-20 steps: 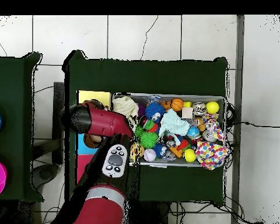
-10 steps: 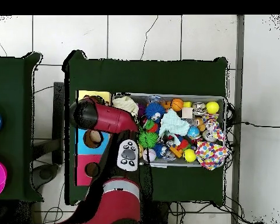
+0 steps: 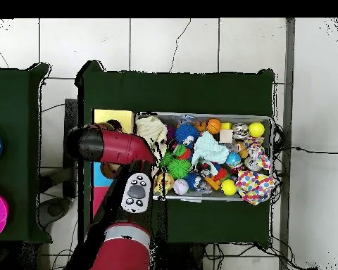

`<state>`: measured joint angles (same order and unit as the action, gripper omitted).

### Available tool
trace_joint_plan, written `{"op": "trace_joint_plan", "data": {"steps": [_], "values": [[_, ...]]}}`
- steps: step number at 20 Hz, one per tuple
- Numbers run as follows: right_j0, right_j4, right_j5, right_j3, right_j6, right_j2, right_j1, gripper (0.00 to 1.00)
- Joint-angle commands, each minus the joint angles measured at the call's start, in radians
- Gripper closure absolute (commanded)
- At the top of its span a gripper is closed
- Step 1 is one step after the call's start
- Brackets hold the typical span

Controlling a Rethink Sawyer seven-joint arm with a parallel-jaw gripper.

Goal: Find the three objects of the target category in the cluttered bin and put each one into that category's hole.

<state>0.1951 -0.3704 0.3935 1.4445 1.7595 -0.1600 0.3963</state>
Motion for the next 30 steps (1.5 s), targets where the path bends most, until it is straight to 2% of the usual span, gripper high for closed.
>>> {"op": "trace_joint_plan", "data": {"steps": [1,9,17,21,23,30], "values": [[0.033,0.017,0.280,-0.014,0.238,-0.066,0.030,1.00],[0.074,0.056,0.354,-0.104,0.200,-0.167,0.056,1.00],[0.077,0.050,0.356,-0.133,0.174,-0.167,0.114,1.00],[0.074,0.060,0.429,-0.147,0.164,-0.182,0.144,1.00],[0.069,0.076,0.463,-0.137,0.151,-0.197,0.154,1.00],[0.004,0.126,0.442,-0.010,0.043,-0.176,0.242,1.00]]}}
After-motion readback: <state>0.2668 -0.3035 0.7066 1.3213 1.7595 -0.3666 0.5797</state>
